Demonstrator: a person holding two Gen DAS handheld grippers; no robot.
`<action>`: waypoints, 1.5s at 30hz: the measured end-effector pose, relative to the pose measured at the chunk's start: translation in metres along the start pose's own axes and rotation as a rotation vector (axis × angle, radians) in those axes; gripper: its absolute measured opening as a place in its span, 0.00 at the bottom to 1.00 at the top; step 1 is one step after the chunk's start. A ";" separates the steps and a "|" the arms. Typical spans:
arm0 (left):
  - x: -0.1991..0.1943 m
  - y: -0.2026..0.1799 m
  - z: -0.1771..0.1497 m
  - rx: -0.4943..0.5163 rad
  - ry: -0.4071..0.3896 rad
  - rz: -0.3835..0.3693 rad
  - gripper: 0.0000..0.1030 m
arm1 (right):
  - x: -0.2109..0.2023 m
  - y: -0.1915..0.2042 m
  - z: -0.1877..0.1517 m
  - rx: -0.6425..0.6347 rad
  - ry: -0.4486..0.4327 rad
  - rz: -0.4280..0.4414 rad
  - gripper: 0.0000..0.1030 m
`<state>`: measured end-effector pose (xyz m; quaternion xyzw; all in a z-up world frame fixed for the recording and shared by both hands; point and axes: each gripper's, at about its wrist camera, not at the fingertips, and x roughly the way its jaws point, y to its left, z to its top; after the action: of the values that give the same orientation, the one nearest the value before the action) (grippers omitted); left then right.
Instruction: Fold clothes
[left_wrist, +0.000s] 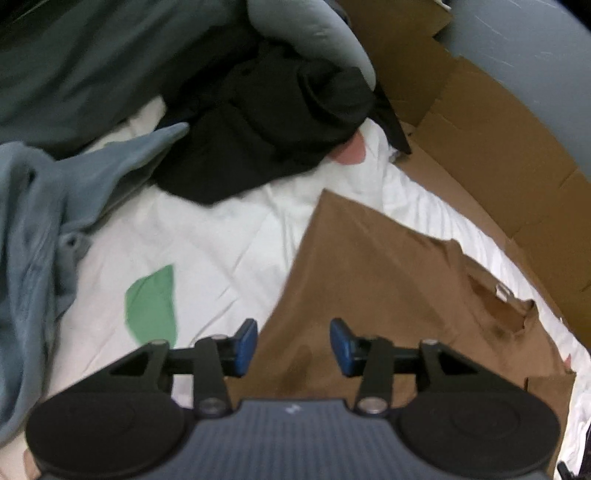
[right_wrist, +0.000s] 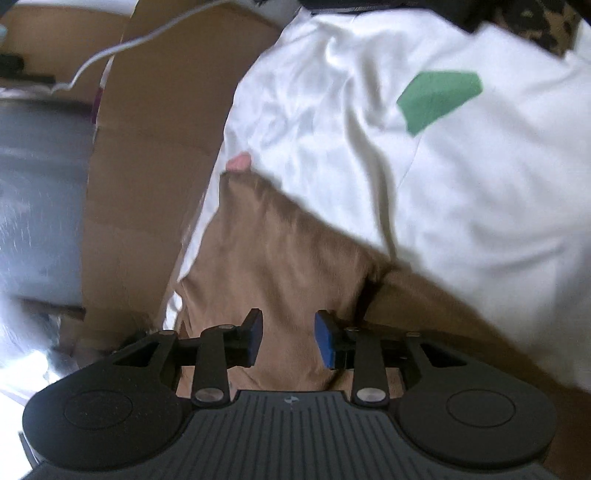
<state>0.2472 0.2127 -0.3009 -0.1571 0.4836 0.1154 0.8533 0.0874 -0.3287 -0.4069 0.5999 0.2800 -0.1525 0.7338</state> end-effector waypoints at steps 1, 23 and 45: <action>0.004 0.000 0.002 -0.011 0.000 0.006 0.42 | -0.001 -0.002 0.003 0.012 -0.008 -0.002 0.36; 0.048 -0.009 0.011 -0.009 0.059 0.019 0.14 | -0.020 -0.019 0.021 0.121 -0.084 0.005 0.36; -0.067 0.030 0.051 -0.018 -0.017 -0.032 0.57 | -0.131 0.065 0.034 -0.094 -0.036 -0.290 0.52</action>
<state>0.2429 0.2571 -0.2228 -0.1713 0.4727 0.1073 0.8577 0.0271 -0.3615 -0.2728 0.5153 0.3574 -0.2541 0.7363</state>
